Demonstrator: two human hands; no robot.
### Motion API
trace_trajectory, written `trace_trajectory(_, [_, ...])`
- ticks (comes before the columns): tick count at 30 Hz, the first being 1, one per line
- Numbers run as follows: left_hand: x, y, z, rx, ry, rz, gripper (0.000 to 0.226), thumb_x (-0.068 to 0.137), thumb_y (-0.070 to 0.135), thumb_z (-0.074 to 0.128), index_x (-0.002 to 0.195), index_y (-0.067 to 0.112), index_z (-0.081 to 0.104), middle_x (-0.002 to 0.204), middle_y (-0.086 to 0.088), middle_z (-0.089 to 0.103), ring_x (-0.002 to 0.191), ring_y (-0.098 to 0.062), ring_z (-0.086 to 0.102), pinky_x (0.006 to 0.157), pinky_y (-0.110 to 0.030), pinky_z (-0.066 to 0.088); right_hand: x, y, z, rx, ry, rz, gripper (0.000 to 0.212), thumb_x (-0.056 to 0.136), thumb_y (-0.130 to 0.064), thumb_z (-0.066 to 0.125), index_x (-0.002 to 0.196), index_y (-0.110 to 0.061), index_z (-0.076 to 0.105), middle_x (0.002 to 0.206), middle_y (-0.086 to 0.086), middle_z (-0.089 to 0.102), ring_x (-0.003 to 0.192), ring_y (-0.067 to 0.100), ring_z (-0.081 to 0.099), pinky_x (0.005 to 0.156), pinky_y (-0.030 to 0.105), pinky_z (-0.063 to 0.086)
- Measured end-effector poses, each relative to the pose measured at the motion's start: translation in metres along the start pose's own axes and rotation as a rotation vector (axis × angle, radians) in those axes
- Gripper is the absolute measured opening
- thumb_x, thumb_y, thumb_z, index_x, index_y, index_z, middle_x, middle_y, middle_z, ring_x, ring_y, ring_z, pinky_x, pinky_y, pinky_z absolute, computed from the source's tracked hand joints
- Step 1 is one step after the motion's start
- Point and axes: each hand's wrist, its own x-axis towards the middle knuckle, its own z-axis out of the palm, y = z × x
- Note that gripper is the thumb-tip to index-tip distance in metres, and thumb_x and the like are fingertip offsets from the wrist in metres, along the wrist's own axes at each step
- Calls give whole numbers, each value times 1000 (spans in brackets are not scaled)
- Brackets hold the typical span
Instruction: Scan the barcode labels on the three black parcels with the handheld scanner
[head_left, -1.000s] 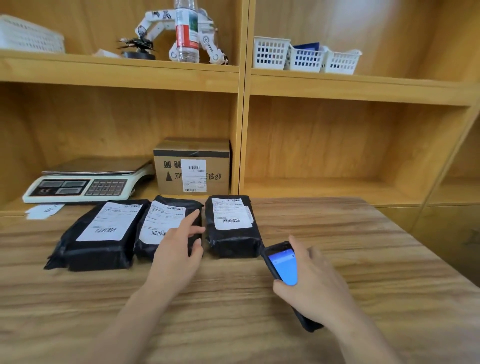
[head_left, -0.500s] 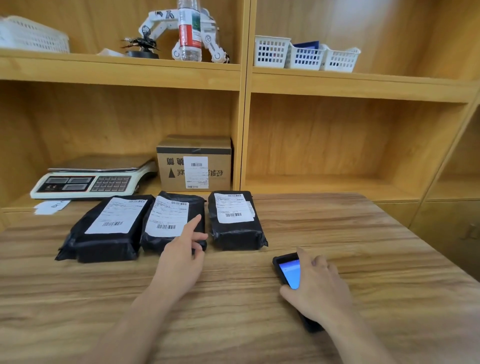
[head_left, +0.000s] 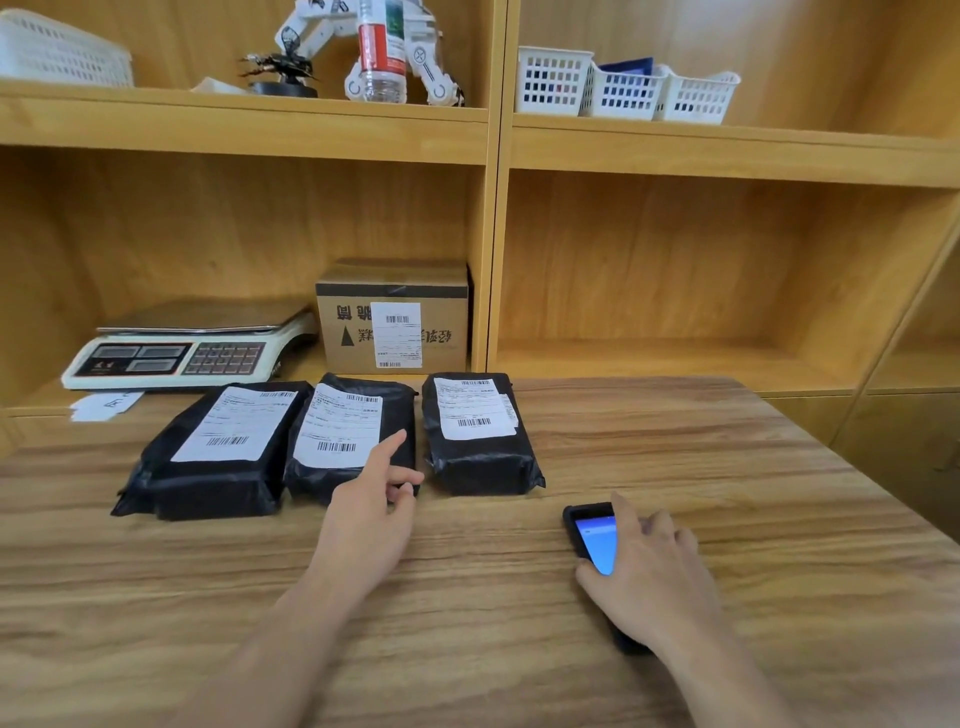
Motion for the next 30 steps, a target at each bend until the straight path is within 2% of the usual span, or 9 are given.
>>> trace_trajectory(2, [1, -2, 0, -4, 0, -19, 62, 99, 8, 54, 155, 31, 38, 104, 21, 74, 94, -2, 64, 76, -11, 42, -1, 1, 1, 1, 9, 0, 98, 74, -69, 45, 157, -32, 10, 136, 4, 41, 118, 26, 41, 88, 33, 42])
trace_trajectory(8, [3, -5, -2, 21, -13, -47, 63, 97, 7, 54, 154, 30, 40, 102, 20, 74, 93, -3, 64, 80, -23, 48, -2, 1, 3, -6, 22, 5, 96, 73, -71, 43, 156, -33, 13, 137, 2, 38, 115, 24, 42, 88, 32, 44])
trace_trajectory(13, [3, -8, -1, 16, -27, -66, 68, 96, 6, 54, 156, 34, 36, 96, 18, 75, 81, -2, 66, 64, -15, 47, -2, 0, 5, -8, 17, 13, 91, 74, -69, 39, 155, -35, 15, 141, -2, 36, 119, 23, 39, 87, 35, 45])
trace_trajectory(17, [5, -12, -3, 41, -23, -77, 65, 96, 6, 53, 154, 34, 40, 94, 16, 76, 72, -5, 67, 56, -9, 47, -1, 1, 6, -3, 8, 5, 91, 74, -72, 39, 155, -36, 15, 147, -2, 33, 124, 23, 38, 92, 37, 44])
trace_trajectory(19, [5, -15, -3, 51, -29, -80, 59, 96, 8, 51, 149, 34, 46, 88, 13, 78, 68, -6, 68, 55, -11, 47, 0, 2, 7, 1, 5, 0, 93, 74, -78, 37, 155, -38, 14, 149, -1, 32, 126, 23, 38, 95, 37, 44])
trace_trajectory(22, [6, -17, -1, 79, -30, -99, 43, 99, 14, 49, 137, 33, 58, 77, 6, 77, 70, -7, 70, 63, -16, 51, 0, 4, 6, 15, 19, 0, 94, 73, -84, 33, 154, -39, 14, 148, -1, 31, 127, 24, 38, 95, 38, 44])
trace_trajectory(25, [7, -24, -1, 103, -24, -103, 31, 100, 18, 51, 120, 34, 68, 72, 5, 75, 62, -6, 66, 66, -22, 56, 1, 3, 1, 41, 31, -20, 93, 74, -83, 33, 154, -39, 14, 148, -1, 32, 129, 25, 37, 93, 38, 44])
trace_trajectory(30, [12, -29, 3, 90, -35, -92, 34, 98, 11, 49, 109, 30, 74, 78, 10, 78, 53, -2, 61, 57, -14, 50, 7, -4, -10, 18, 36, -3, 86, 79, -78, 36, 153, -42, 13, 147, -3, 31, 131, 21, 35, 99, 35, 42])
